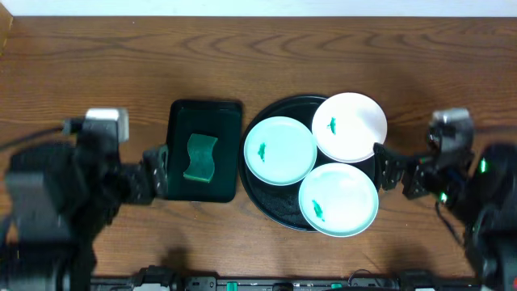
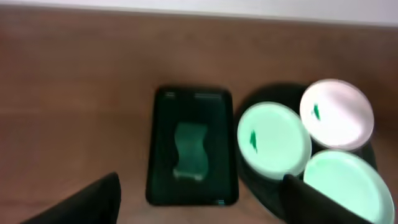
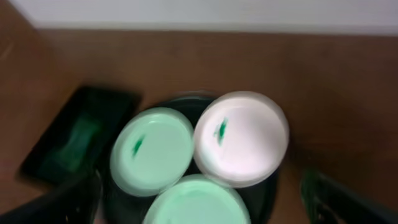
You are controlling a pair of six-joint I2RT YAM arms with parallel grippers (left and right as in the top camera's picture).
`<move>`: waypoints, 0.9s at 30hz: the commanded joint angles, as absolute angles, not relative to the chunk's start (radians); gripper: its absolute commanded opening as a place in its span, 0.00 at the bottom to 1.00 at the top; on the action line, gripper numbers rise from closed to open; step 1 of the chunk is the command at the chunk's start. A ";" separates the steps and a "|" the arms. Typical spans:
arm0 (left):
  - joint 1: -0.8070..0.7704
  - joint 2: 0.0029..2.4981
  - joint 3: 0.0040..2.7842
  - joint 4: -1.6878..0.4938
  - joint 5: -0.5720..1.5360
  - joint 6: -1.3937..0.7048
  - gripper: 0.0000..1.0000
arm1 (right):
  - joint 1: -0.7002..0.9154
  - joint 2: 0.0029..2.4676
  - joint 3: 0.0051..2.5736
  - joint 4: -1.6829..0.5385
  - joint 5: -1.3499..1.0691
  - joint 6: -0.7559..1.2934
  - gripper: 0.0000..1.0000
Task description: Clean dirty plates on tray and stack at the side
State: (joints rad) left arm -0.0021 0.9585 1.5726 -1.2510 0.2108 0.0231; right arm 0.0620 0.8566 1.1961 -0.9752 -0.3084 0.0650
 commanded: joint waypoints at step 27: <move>-0.004 1.366 1.616 -1.398 0.359 0.004 0.30 | 0.099 1.420 1.449 -1.217 -0.479 0.060 0.29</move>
